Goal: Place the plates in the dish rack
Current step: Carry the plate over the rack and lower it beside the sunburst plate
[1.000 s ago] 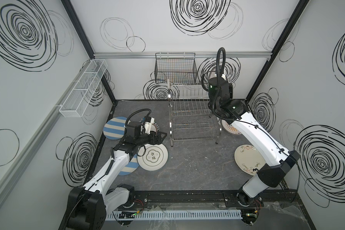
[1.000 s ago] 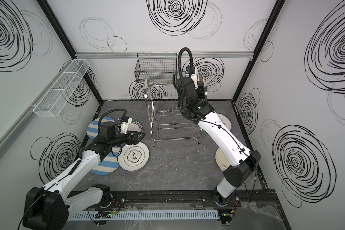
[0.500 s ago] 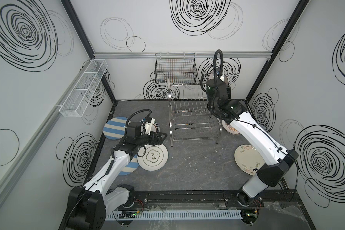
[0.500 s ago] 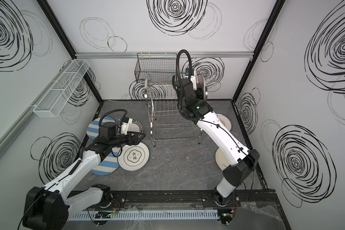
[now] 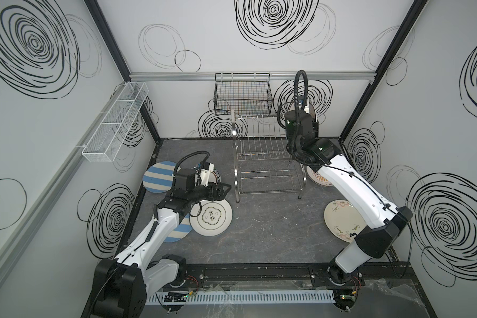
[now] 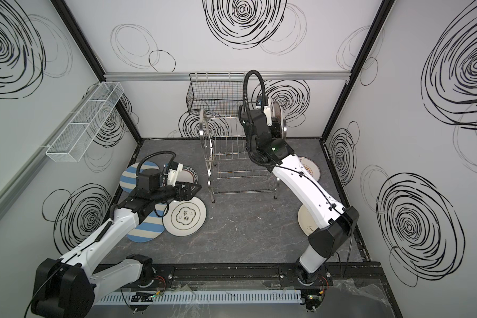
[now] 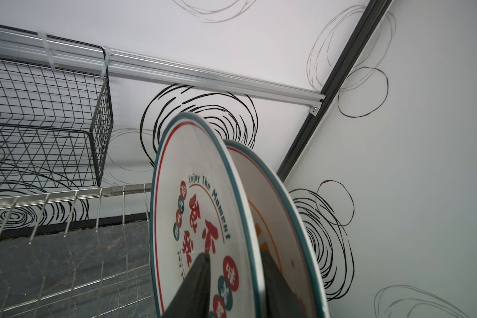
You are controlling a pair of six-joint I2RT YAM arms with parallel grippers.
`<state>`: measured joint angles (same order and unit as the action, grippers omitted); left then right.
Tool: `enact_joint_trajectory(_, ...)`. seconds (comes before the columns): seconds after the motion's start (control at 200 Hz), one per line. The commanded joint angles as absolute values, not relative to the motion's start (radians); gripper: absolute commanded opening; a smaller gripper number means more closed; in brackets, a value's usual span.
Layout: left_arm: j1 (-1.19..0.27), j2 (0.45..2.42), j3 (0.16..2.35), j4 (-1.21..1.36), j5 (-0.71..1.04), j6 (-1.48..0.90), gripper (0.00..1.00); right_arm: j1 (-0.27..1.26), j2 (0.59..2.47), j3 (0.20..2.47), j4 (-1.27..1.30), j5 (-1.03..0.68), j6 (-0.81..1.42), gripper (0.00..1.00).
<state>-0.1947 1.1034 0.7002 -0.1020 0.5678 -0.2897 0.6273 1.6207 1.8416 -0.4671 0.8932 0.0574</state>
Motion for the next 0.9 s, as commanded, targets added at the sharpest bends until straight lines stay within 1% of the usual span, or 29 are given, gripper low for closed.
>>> enact_joint_trajectory(0.0,-0.199,1.081,0.695,-0.055,0.583,-0.29,0.96,0.64,1.581,1.837,-0.492,0.899,0.072,0.36)
enact_joint_trajectory(0.205,-0.199,1.075,0.693,-0.054,0.583,-0.29,0.96,0.653,1.578,1.85,-0.493,0.897,0.068,0.37)
enact_joint_trajectory(0.445,-0.197,1.071,0.693,-0.051,0.581,-0.29,0.96,0.658,1.591,1.911,-0.548,0.887,0.07,0.42)
enact_joint_trajectory(0.745,-0.192,1.065,0.692,-0.048,0.58,-0.292,0.96,0.657,1.558,1.97,-0.582,0.792,0.07,0.52)
enact_joint_trajectory(0.891,-0.19,1.06,0.69,-0.042,0.581,-0.294,0.96,0.654,1.529,1.984,-0.601,0.725,0.081,0.59)
